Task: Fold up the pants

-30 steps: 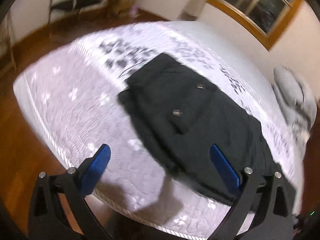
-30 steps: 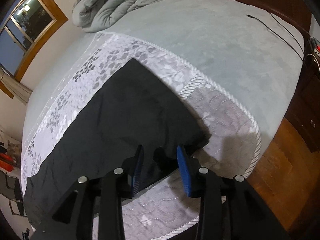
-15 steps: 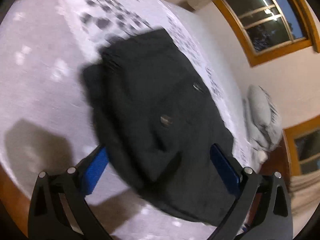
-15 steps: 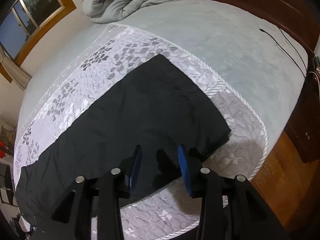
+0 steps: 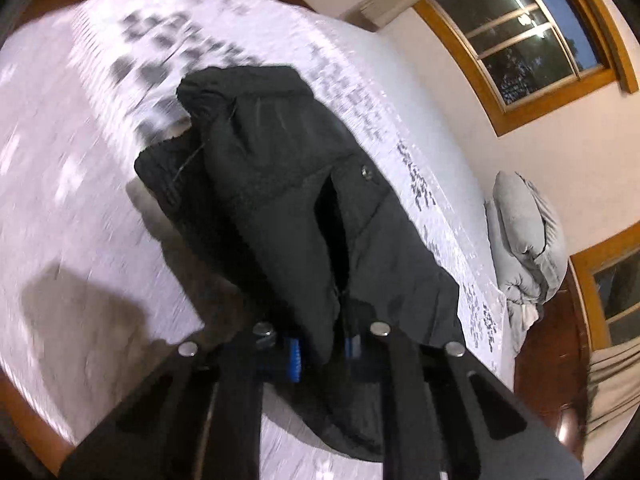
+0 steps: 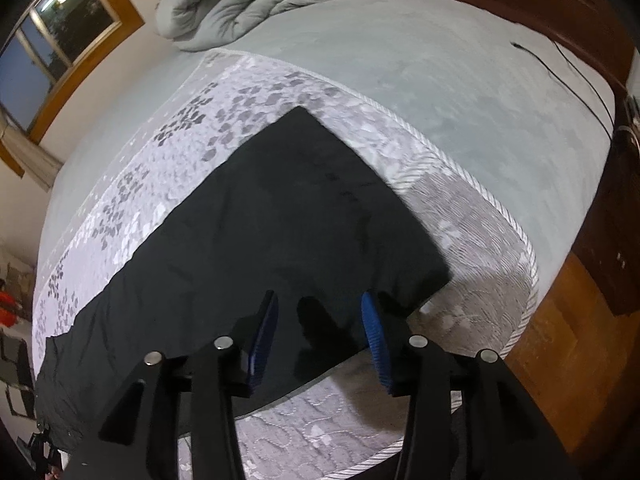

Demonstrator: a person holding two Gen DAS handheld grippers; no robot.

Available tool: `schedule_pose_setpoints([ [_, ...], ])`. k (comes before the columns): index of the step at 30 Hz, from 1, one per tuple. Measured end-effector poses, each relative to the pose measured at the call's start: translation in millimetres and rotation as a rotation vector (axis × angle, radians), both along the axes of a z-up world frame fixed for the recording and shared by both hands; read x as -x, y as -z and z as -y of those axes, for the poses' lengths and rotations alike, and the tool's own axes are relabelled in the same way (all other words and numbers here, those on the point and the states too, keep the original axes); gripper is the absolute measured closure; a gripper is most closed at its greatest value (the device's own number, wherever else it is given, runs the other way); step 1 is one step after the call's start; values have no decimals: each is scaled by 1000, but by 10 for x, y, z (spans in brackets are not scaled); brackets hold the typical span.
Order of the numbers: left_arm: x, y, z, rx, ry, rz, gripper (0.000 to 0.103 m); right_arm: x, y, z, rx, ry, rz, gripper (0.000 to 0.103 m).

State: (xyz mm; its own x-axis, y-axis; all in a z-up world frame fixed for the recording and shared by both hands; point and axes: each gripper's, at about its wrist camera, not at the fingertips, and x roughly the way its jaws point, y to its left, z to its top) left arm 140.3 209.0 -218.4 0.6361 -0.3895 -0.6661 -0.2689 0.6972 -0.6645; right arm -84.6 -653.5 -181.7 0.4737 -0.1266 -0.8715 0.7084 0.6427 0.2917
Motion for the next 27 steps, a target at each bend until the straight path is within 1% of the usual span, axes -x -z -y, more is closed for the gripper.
schedule_pose_setpoints([
  [1,-84,-34,12,-1,-1,9,90,37,27,38,-14,11,4,59],
  [3,-154,-85,66,-36,6,17,90,112,72,98,-53,32,18,57],
  [5,-191,-93,100,-74,11,10,90,219,126,165,-121,56,46,51],
  [6,-182,-85,115,-83,12,8,90,277,148,195,-154,68,64,50],
  [7,-188,-71,117,-83,11,6,90,327,168,221,-180,80,76,45],
  [8,-159,-41,80,-75,7,2,90,368,190,247,-190,97,64,41],
  [9,-108,-2,33,-69,1,-1,90,403,204,274,-184,119,39,40],
  [10,-110,20,26,-66,-4,-5,90,463,211,300,-172,143,29,40],
  [12,-92,39,25,-74,-4,-4,89,538,246,352,-187,149,36,40],
  [15,-104,29,1,-101,2,-7,88,581,368,444,-263,165,78,40],
  [17,-129,32,13,-104,1,-15,86,540,501,461,-339,155,110,40],
  [19,-150,53,24,-115,8,-25,82,467,628,455,-382,147,123,39],
  [21,-154,81,42,-119,6,-30,81,372,663,431,-348,135,112,40],
  [22,-136,102,18,-118,0,-32,79,353,651,429,-338,130,115,43],
  [23,-130,117,21,-114,-8,-34,79,331,627,436,-329,132,122,46],
  [25,-94,143,20,-107,-21,-29,79,273,542,483,-313,125,150,75],
  [27,-52,169,43,-109,-29,-27,78,186,426,539,-309,91,202,85],
])
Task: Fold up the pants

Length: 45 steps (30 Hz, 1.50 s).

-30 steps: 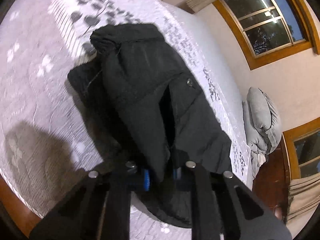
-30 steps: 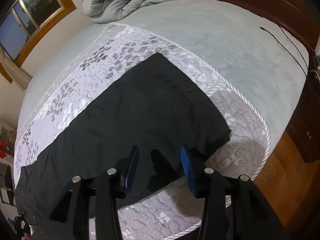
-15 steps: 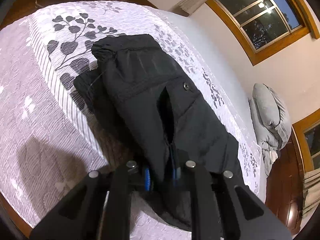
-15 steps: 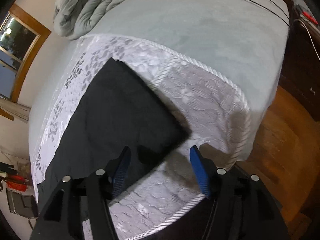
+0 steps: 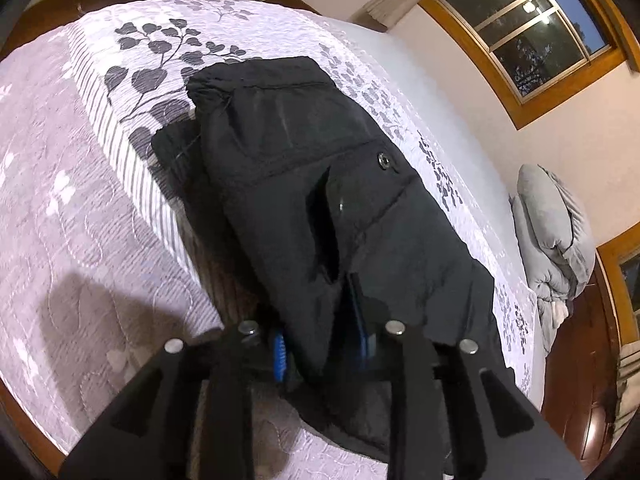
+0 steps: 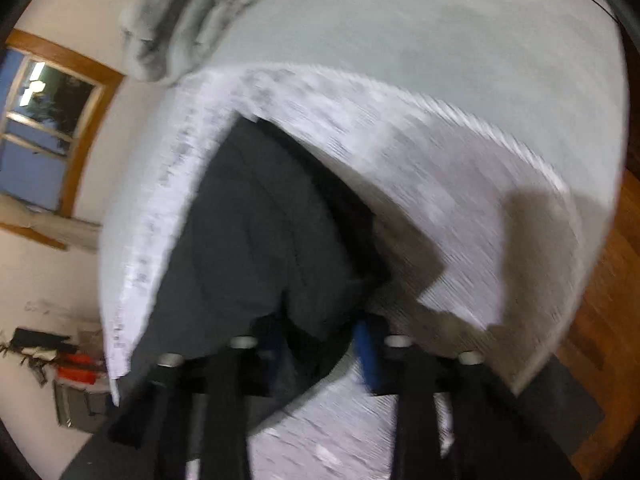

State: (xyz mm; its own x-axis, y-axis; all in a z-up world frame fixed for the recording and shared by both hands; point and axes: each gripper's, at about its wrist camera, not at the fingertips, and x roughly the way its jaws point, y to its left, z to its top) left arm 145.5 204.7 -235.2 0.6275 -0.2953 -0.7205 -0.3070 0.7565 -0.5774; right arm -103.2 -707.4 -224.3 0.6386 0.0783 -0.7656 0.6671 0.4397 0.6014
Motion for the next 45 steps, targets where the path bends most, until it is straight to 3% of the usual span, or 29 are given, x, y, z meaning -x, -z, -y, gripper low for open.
schedule_pose_setpoints([
  [6,121,14,193,-6,-16,22,78,-484,-549,172,151,-68,87,87],
  [11,111,82,265,-27,-45,20,72,-507,-145,300,83,-19,-53,87],
  [16,82,6,315,-83,-13,9,69,-356,58,306,55,1,-13,83],
  [17,82,-6,320,-91,-9,3,66,-365,57,302,61,-3,-13,82],
  [19,84,-57,350,-107,4,-11,59,-350,53,280,81,-12,-23,61],
  [21,135,-123,396,-131,14,-14,46,-319,59,255,78,-12,-17,52],
  [23,208,-238,476,-181,31,-19,23,-242,49,257,73,0,-10,48],
  [25,281,-365,562,-243,45,-2,13,-202,80,261,59,7,0,44],
  [27,357,-519,677,-332,67,20,11,-213,114,269,43,8,5,44],
  [30,384,-629,810,-391,123,33,6,-278,133,273,22,17,50,45],
  [34,297,-644,1003,-434,195,29,5,-397,197,287,-13,58,28,73],
  [38,218,-478,1080,-430,224,-15,5,-375,93,275,-31,102,67,85],
  [41,218,-366,1114,-445,229,-41,5,-395,-135,194,23,101,87,88],
  [45,248,-298,1145,-475,247,-45,5,-543,-608,-59,180,44,110,89],
])
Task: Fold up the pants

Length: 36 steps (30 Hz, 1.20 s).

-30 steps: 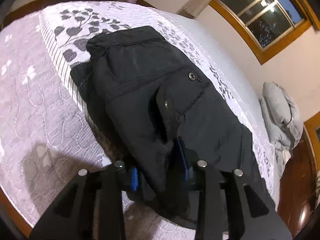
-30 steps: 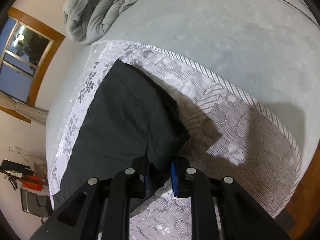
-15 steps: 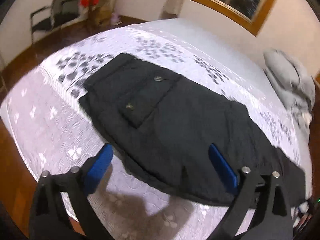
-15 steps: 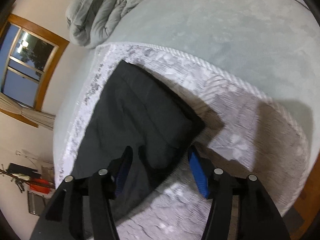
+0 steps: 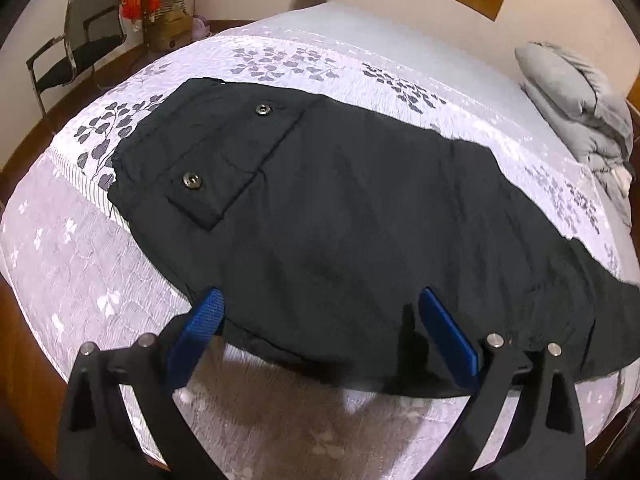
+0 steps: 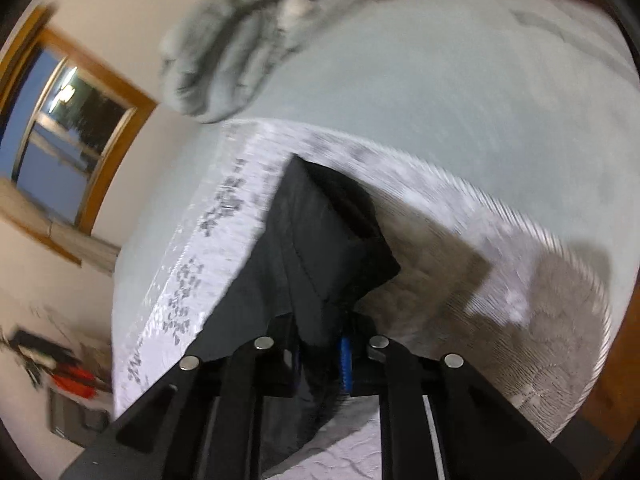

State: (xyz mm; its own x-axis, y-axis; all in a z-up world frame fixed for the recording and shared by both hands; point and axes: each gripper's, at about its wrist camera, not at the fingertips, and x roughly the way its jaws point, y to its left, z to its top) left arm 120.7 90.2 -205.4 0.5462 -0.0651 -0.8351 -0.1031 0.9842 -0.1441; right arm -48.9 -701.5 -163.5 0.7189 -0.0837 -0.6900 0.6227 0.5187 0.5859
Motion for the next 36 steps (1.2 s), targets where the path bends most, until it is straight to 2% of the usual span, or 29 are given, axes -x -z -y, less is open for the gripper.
schedule_pose_setpoints([
  [7,10,18,-7,-22,30,4,5,-419,-797,-784,322,-164,9,89],
  [10,-4,29,-36,-13,24,1,5,-616,-1002,-1178,416,-245,11,89],
  [15,-14,51,-58,-4,26,-2,5,-896,-1177,-1904,589,-392,0,89],
  [19,-13,66,-69,2,24,-5,5,-1026,-1157,-2439,692,-499,-15,89],
  [24,-18,78,-83,15,20,-2,5,-1196,-1025,-3005,725,-643,-17,89],
  [31,-19,108,-92,21,25,-1,4,-1338,-662,-3717,767,-826,-68,89],
  [36,-19,123,-101,29,24,-2,4,-1331,-369,-4074,814,-911,-117,89],
])
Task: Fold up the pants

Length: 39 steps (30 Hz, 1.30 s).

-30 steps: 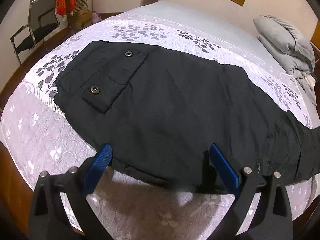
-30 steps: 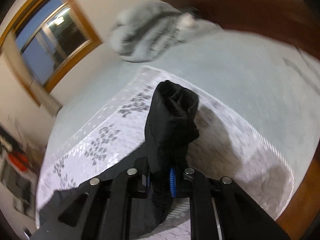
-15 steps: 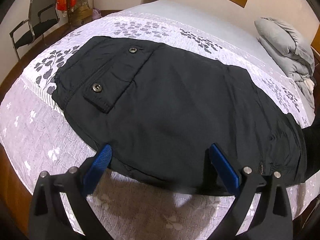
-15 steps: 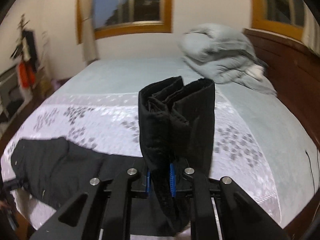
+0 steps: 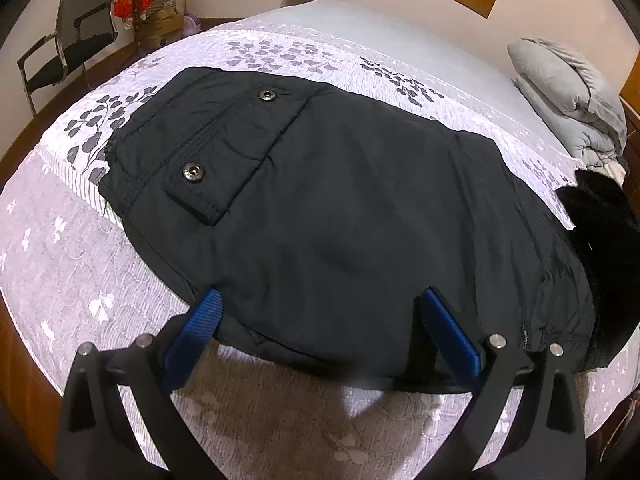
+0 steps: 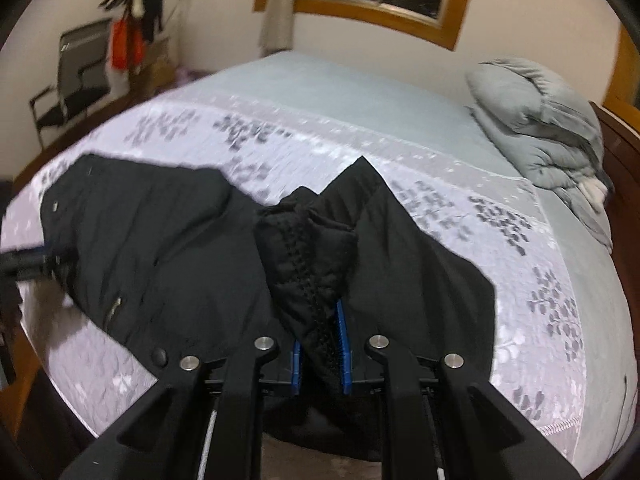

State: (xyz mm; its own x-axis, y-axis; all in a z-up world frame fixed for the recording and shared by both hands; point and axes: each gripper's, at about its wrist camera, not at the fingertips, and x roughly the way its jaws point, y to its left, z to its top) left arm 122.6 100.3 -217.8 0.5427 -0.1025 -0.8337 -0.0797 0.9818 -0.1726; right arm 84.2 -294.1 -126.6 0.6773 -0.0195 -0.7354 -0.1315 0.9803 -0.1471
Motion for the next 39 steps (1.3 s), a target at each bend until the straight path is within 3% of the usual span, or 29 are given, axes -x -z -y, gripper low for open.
schedule_pose_setpoints([
  [7,-4,36,26,-18,3,-1,3,65,399,-401,121,-93,-5,89],
  [14,-14,68,23,-14,-6,-3,3,164,595,-561,197,-160,-8,85],
  [15,-16,72,25,-15,-6,-4,3,168,612,-560,201,-170,-11,72],
  [16,-17,73,27,-16,-5,-4,3,180,606,-559,182,-195,-22,50],
  [18,-15,72,24,-13,-1,-4,3,239,537,-550,116,-234,-30,40],
  [21,-13,68,8,-5,3,-3,3,373,301,-412,-76,-281,-28,35],
  [23,-2,68,-7,-1,0,0,3,396,151,-175,-241,-245,-31,35],
  [25,2,74,-6,0,-4,4,3,351,101,-28,-280,-199,-41,36],
  [30,15,79,-10,2,-3,12,3,263,185,-137,-104,-196,-24,48],
  [36,26,89,-24,10,6,15,3,121,384,-319,-54,-219,-77,49],
  [39,27,101,-29,14,11,18,3,46,453,-321,-62,-204,-105,70],
])
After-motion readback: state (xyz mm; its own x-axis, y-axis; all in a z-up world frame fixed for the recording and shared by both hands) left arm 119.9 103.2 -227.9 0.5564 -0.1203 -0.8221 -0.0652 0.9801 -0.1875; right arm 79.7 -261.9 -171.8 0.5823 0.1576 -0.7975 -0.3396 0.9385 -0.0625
